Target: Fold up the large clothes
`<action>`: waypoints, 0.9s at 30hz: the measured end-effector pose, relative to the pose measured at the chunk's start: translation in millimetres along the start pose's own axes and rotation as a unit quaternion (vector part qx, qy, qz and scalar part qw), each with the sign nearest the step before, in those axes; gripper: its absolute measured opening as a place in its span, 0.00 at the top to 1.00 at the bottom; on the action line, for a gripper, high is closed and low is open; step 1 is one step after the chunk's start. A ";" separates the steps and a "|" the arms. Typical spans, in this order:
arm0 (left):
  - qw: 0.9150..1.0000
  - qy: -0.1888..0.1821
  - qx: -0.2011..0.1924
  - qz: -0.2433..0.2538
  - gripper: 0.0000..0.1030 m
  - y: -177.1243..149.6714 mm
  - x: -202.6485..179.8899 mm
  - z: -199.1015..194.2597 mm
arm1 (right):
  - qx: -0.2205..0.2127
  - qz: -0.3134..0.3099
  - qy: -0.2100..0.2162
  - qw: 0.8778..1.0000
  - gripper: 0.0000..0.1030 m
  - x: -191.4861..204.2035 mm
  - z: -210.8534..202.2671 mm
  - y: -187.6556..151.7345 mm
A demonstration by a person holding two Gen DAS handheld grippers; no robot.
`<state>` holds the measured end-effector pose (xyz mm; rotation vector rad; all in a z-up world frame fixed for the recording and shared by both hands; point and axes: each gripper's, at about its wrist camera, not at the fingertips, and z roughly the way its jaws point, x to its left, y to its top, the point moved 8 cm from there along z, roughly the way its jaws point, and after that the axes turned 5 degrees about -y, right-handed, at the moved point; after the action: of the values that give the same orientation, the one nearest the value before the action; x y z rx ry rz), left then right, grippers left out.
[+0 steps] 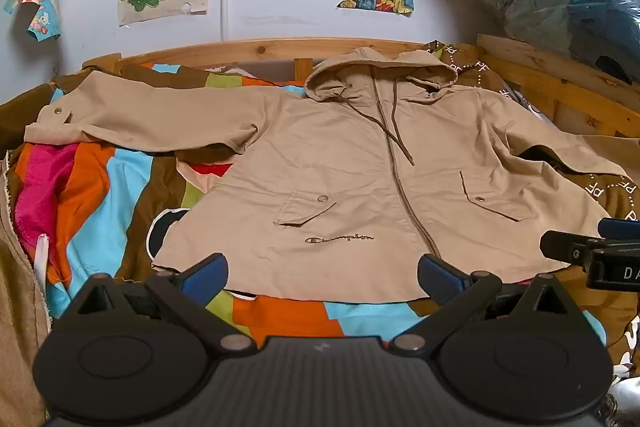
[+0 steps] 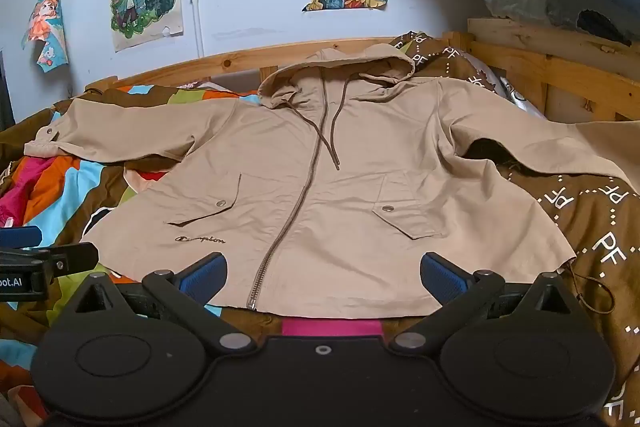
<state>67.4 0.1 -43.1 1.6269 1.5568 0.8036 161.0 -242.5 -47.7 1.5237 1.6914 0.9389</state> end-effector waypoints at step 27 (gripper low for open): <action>1.000 -0.001 0.002 -0.002 0.01 -0.2 0.0 -0.1 | 0.004 0.004 0.003 1.000 0.01 -0.5 1.5 -1.6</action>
<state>67.2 0.1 -43.2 1.6267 1.5601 0.7985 161.5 -243.0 -49.9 1.5368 1.6961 0.9417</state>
